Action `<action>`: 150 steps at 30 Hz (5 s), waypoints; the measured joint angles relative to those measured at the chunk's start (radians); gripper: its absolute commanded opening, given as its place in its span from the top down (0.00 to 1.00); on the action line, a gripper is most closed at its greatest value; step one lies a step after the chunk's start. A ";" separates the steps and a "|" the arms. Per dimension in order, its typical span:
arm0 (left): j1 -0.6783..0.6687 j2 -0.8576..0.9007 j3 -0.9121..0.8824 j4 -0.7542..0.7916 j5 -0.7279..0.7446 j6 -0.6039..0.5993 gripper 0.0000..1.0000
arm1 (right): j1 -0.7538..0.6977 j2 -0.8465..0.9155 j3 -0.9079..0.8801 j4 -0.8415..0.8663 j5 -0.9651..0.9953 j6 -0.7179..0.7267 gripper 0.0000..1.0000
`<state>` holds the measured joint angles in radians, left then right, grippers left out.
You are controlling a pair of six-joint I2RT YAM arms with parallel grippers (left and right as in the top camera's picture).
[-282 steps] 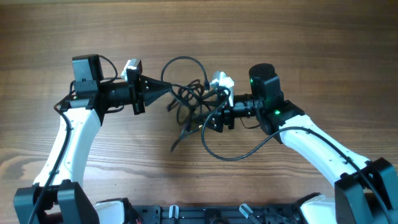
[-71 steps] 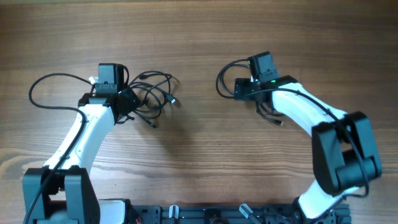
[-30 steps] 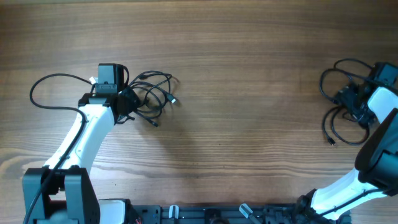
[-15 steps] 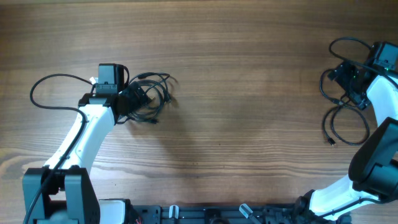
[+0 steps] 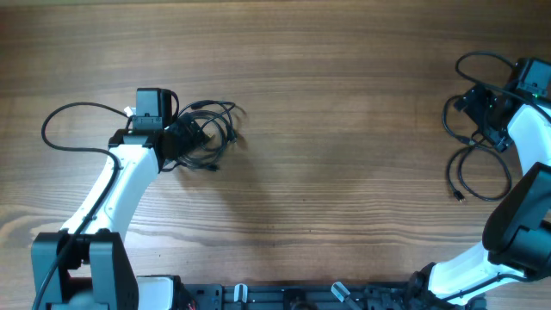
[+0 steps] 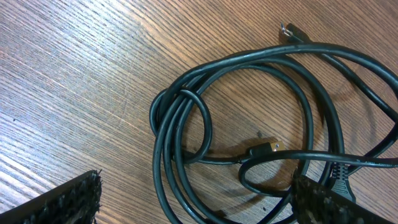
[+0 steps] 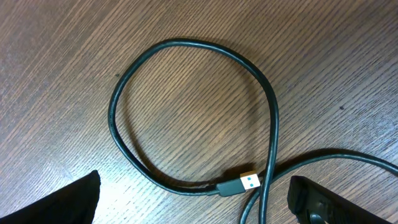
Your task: Untangle cables
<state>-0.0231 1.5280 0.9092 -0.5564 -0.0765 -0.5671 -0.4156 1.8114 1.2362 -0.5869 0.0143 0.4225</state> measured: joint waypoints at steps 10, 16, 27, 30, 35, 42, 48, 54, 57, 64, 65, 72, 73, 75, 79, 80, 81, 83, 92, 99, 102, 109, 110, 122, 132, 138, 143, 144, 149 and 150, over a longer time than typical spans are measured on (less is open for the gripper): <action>0.000 0.000 0.000 0.000 0.000 0.000 0.00 | 0.000 0.000 0.000 0.000 0.000 0.000 0.00; 0.000 0.000 0.000 0.000 0.000 0.000 0.00 | 0.000 0.000 0.000 0.000 0.000 0.000 0.00; 0.000 0.000 0.000 0.000 0.000 0.000 0.00 | 0.000 0.000 0.000 0.000 0.000 0.000 0.00; 0.000 0.000 0.000 0.000 0.000 0.000 0.00 | 0.000 0.000 0.000 0.000 0.000 0.000 0.00; 0.000 0.000 0.000 0.000 0.000 0.000 0.00 | 0.000 0.000 0.000 0.000 0.000 0.000 0.00; 0.000 0.000 0.000 0.000 0.000 0.000 0.00 | 0.000 0.000 0.000 0.000 0.000 0.000 0.00; 0.000 0.000 0.000 0.000 0.000 0.000 0.00 | 0.000 0.000 0.000 0.000 0.000 0.000 0.00; 0.000 0.000 0.000 0.000 0.000 0.000 0.00 | 0.000 0.000 0.000 0.000 0.000 0.000 0.00; 0.000 0.000 0.000 0.000 0.003 0.000 0.01 | 0.000 0.000 0.000 0.000 0.000 0.000 0.00; 0.000 0.000 0.003 0.040 0.115 0.036 0.95 | 0.000 0.000 0.000 0.000 0.000 0.000 0.00; 0.003 0.000 0.010 0.042 0.121 0.042 0.96 | 0.000 0.000 0.000 0.000 0.000 0.000 0.00; 0.026 0.011 0.032 0.053 0.047 0.000 0.93 | 0.000 0.000 0.000 0.000 0.000 0.000 0.00; 0.023 0.026 0.033 0.054 0.043 -0.001 0.93 | 0.000 0.000 0.000 0.000 0.000 0.000 0.00; 0.013 0.074 0.033 0.080 0.036 -0.004 0.93 | 0.000 0.000 0.000 0.000 0.000 0.000 0.00; -0.011 0.165 0.033 0.146 0.032 -0.003 0.71 | 0.000 0.000 0.000 0.000 0.000 0.000 0.00; -0.016 0.184 0.033 0.169 0.028 -0.015 0.71 | 0.000 0.000 0.000 0.000 0.000 0.000 0.00; -0.021 0.206 0.034 0.188 0.021 -0.014 0.71 | 0.000 0.000 0.000 0.000 -0.001 0.000 0.00; -0.023 0.217 0.034 0.203 0.006 -0.015 0.73 | 0.000 0.000 0.000 0.000 -0.006 0.000 0.00; -0.023 0.217 0.088 0.119 -0.022 -0.015 0.77 | 0.000 0.000 0.000 0.000 -0.007 0.000 0.00; -0.023 0.217 0.089 0.085 -0.024 -0.015 0.76 | 0.000 0.000 0.000 0.000 -0.007 0.000 0.00; -0.023 0.217 0.090 0.063 -0.024 -0.014 0.76 | 0.000 0.000 0.000 0.000 -0.007 0.000 0.00; -0.035 0.217 0.091 0.019 -0.068 -0.014 0.74 | 0.000 0.000 0.000 0.000 -0.007 0.000 0.00; -0.036 0.217 0.092 0.019 -0.076 -0.014 0.74 | 0.000 0.000 0.000 0.000 -0.007 0.000 0.00; -0.038 0.216 0.180 -0.167 -0.106 -0.019 0.78 | 0.000 0.000 0.000 0.000 -0.007 0.000 0.00; -0.038 0.260 0.090 -0.047 -0.110 -0.050 0.85 | 0.000 0.000 0.000 0.000 -0.007 0.000 0.00; -0.038 0.261 0.088 -0.014 -0.062 -0.063 0.96 | 0.000 0.000 0.000 0.000 -0.007 0.000 0.00; -0.008 0.179 0.089 -0.043 0.056 -0.064 0.96 | 0.000 0.000 0.000 0.000 -0.007 0.000 0.00; 0.011 0.132 0.089 -0.040 0.110 -0.064 0.96 | 0.000 0.000 0.000 0.000 -0.007 0.000 0.00; 0.114 -0.037 0.094 -0.050 0.391 -0.064 0.96 | 0.000 0.000 0.000 0.000 -0.007 0.000 0.00; 0.126 -0.041 0.095 -0.062 0.445 -0.064 0.96 | 0.000 0.000 0.000 0.000 -0.007 0.000 0.00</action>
<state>0.1028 1.4868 1.0042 -0.6182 0.3683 -0.6312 -0.4156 1.8114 1.2362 -0.5869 0.0071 0.4229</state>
